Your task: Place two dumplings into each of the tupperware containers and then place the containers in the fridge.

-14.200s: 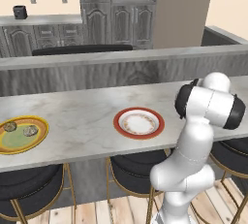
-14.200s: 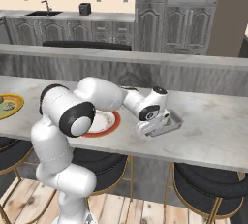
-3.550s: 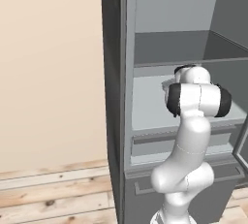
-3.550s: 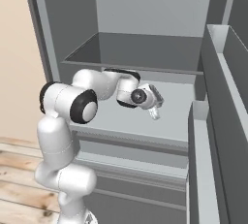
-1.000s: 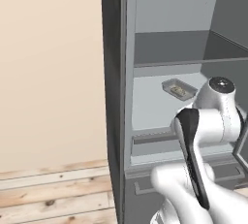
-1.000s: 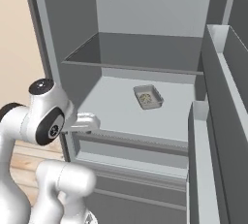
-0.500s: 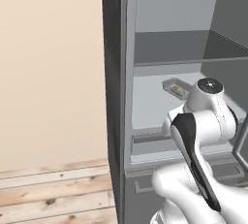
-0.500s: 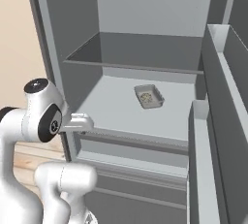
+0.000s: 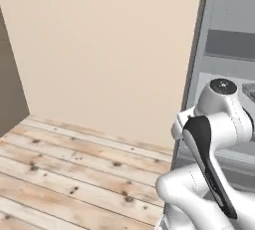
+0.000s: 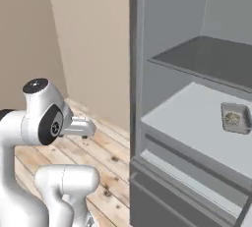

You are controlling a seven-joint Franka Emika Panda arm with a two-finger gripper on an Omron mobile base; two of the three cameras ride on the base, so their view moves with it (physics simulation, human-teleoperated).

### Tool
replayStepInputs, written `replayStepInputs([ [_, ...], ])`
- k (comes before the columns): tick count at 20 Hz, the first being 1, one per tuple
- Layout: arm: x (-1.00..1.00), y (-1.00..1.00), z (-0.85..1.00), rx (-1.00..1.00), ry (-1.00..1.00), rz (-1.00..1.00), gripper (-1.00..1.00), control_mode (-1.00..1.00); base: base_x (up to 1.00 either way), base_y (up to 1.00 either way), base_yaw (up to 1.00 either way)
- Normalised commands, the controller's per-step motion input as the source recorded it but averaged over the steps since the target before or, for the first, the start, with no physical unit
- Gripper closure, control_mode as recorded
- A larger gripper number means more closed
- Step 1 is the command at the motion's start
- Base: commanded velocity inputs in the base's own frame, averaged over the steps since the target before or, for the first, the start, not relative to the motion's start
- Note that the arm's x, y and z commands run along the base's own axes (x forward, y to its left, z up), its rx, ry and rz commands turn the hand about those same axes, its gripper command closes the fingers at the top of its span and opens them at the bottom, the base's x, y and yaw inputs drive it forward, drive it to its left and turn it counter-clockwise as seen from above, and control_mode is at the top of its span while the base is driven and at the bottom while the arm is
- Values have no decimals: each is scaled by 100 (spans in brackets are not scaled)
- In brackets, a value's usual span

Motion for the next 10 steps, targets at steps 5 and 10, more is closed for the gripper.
replayStepInputs([
  [5, 0, 0, 0, 0, 0, 0, -100, 100, 0, 19, 100],
  [10, 0, 0, 0, 0, 0, 0, -100, 100, 0, 21, 100],
])
